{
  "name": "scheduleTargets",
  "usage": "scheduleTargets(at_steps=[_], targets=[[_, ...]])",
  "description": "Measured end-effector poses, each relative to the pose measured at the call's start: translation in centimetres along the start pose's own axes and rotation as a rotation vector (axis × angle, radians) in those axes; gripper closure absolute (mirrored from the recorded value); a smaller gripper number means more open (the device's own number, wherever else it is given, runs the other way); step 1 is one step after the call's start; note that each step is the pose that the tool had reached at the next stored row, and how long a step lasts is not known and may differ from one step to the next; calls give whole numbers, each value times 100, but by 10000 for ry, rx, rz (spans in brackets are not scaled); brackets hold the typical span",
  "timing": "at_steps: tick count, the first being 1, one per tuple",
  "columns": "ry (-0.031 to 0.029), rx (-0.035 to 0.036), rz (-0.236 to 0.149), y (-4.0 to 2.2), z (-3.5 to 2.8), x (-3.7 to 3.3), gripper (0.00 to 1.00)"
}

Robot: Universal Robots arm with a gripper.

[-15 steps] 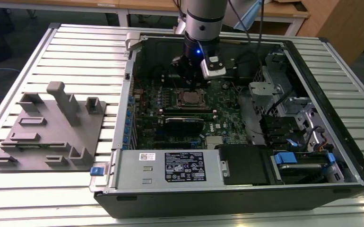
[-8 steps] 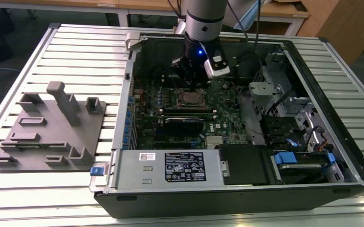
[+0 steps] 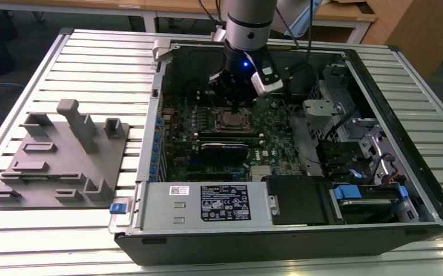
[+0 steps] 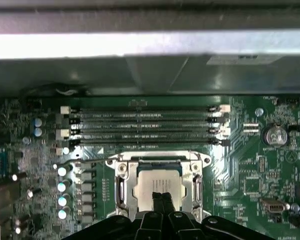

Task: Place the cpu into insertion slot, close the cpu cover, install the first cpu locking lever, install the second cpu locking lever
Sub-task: 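Close the cpu cover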

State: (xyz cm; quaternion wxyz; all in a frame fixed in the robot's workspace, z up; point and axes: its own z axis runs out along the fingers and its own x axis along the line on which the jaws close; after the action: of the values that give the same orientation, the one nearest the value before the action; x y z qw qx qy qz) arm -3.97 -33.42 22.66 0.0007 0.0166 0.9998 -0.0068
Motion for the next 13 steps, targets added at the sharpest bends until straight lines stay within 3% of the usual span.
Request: scheduleTargets(at_steps=[1,8,11,13], targets=[[-3,70,-4,0,1,0,90],[-3,70,-11,0,1,0,90],[1,-53,-32,0,1,0,90],[1,-66,-35,1,2,0,90]])
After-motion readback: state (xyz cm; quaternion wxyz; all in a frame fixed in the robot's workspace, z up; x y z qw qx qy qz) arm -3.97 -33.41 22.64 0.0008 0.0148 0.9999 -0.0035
